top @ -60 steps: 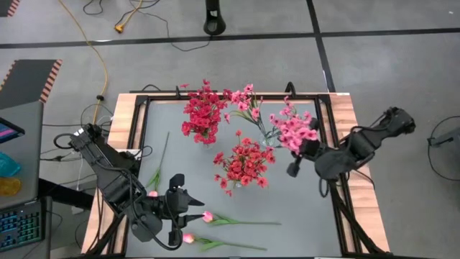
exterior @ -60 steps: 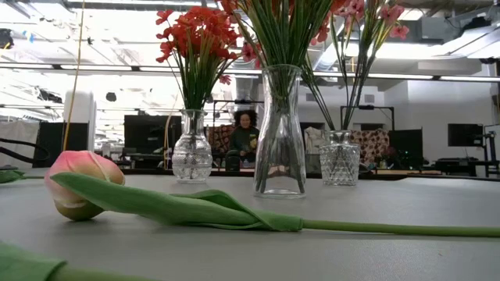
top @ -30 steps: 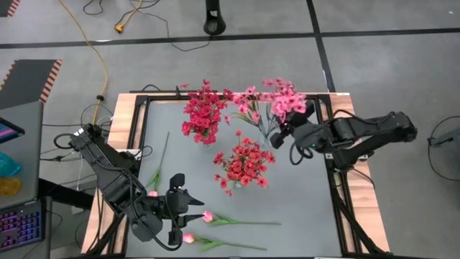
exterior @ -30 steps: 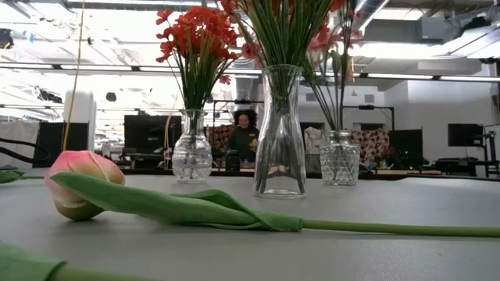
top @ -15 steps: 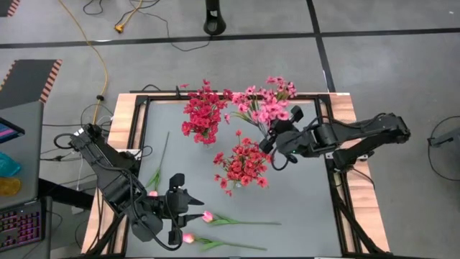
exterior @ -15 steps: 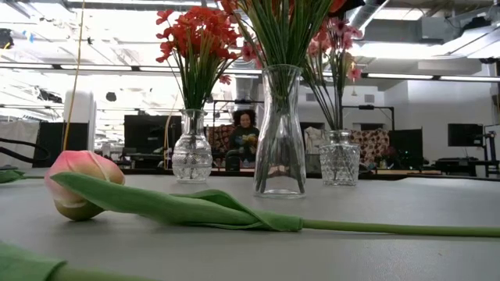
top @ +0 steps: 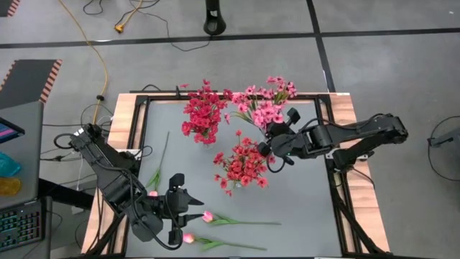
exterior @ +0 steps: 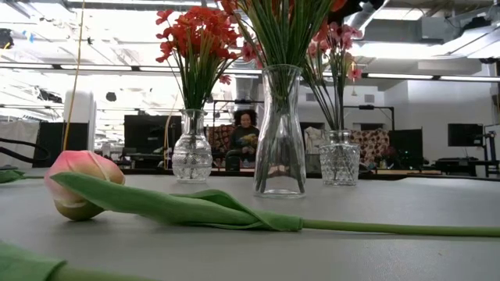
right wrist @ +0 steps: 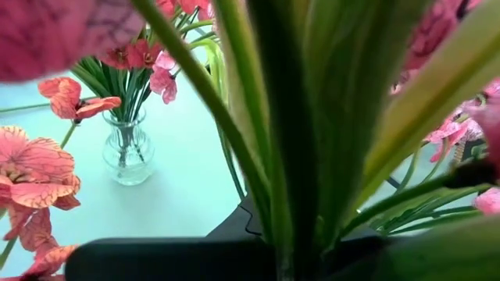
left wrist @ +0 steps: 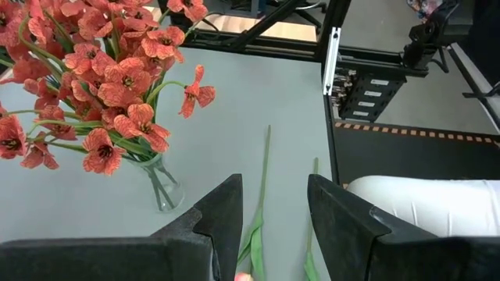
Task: Sort flowers into vase by color
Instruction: Put the pink flowers into the top right transparent vase, then move the pink flower onto the bottom center table
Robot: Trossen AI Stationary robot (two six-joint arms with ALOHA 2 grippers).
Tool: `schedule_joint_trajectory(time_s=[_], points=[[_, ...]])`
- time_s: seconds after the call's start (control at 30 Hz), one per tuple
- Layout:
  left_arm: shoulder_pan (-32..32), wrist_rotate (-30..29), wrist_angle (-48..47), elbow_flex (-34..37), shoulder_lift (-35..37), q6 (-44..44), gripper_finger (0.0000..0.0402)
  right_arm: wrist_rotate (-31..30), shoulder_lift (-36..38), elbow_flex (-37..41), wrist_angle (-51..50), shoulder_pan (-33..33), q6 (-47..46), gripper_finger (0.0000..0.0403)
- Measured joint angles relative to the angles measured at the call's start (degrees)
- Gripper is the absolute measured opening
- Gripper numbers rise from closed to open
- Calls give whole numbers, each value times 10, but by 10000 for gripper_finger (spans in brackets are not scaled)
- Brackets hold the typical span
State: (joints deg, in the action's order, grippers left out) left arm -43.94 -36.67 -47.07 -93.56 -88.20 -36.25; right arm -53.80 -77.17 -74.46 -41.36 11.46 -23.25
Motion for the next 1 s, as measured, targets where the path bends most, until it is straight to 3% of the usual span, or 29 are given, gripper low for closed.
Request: schedule_joint_trajectory(time_s=[0.23,0.47,0.77,1.0], points=[[0,0,0,0,0,0,132,0,3,0,0,0,-7,50],[0,0,0,0,0,0,132,0,3,0,-2,0,-7,81],[0,1,0,0,0,0,132,59,3,0,-17,-31,-22,162],[0,1,0,0,0,-1,132,118,11,0,-89,-49,-44,234]])
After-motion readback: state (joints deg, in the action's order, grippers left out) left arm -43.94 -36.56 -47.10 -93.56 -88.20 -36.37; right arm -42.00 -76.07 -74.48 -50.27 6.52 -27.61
